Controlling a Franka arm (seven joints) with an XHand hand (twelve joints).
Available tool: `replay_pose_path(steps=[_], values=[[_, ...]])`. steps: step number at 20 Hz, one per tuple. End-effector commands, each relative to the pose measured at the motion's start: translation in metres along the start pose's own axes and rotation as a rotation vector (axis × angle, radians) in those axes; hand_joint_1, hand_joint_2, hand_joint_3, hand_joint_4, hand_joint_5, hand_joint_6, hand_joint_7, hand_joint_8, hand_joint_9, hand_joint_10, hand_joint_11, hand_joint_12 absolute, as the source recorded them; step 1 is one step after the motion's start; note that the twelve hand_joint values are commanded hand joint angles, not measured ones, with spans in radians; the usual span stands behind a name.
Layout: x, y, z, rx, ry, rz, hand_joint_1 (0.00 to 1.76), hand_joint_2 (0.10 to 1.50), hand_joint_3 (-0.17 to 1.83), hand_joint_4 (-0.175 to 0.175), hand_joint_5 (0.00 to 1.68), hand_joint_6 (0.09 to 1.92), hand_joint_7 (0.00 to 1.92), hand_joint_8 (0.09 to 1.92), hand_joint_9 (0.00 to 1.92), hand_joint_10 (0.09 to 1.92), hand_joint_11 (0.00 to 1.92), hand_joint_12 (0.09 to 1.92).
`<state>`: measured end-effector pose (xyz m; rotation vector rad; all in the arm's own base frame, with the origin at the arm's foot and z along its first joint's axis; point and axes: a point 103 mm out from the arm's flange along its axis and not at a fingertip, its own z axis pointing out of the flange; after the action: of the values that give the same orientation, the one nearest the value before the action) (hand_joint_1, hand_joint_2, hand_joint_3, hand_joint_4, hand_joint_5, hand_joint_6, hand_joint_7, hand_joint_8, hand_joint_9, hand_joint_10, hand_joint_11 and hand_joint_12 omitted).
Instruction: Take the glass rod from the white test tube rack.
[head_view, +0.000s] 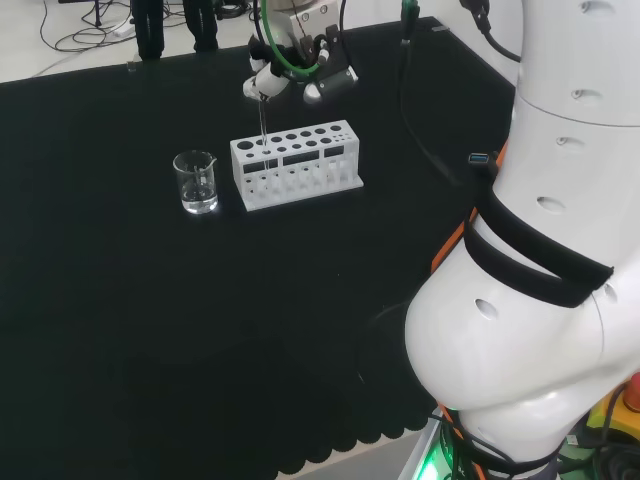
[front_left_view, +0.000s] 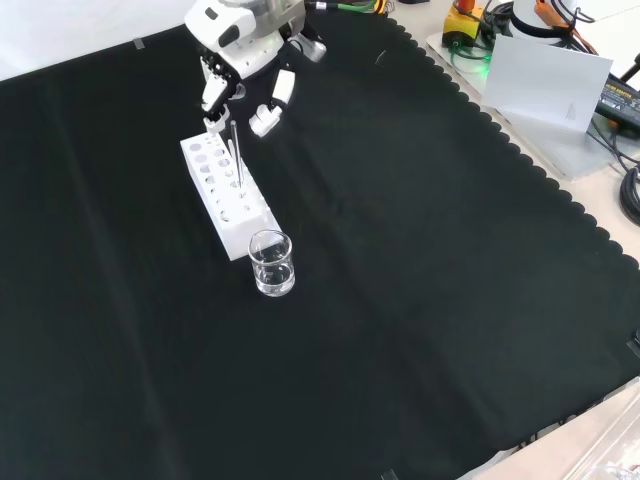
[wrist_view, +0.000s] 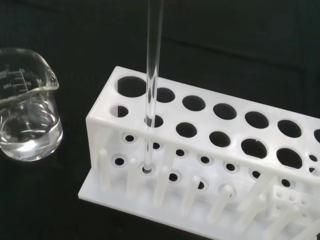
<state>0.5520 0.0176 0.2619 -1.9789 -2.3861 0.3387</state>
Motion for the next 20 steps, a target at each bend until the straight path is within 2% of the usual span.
replay_pose_path(steps=[1,5,16,18,19,20], values=[[0.005,0.003,0.006,-0.01,-0.011,-0.006,0.74,0.89,0.46,-0.175,0.64,0.89,0.88,1.01,1.43,1.02,1.5,1.09],[0.01,0.006,0.009,-0.018,-0.021,-0.01,0.81,0.87,0.47,-0.175,0.72,0.88,0.95,0.99,1.51,0.96,1.57,1.03],[0.011,0.017,0.012,-0.029,0.025,-0.005,0.98,0.83,0.54,-0.175,0.83,0.85,1.05,0.98,1.66,0.77,1.78,0.84],[0.011,0.018,0.011,-0.047,0.044,0.0,1.09,0.97,0.31,-0.175,0.9,1.0,1.08,0.99,1.69,0.72,1.84,0.74],[0.011,0.019,0.009,-0.062,0.058,0.006,1.12,1.02,0.2,-0.175,0.92,1.02,1.09,1.0,1.69,0.71,1.87,0.68],[0.012,0.02,0.007,-0.075,0.073,0.008,1.18,1.04,0.14,-0.175,0.94,0.97,1.1,1.01,1.68,0.72,1.87,0.63]])
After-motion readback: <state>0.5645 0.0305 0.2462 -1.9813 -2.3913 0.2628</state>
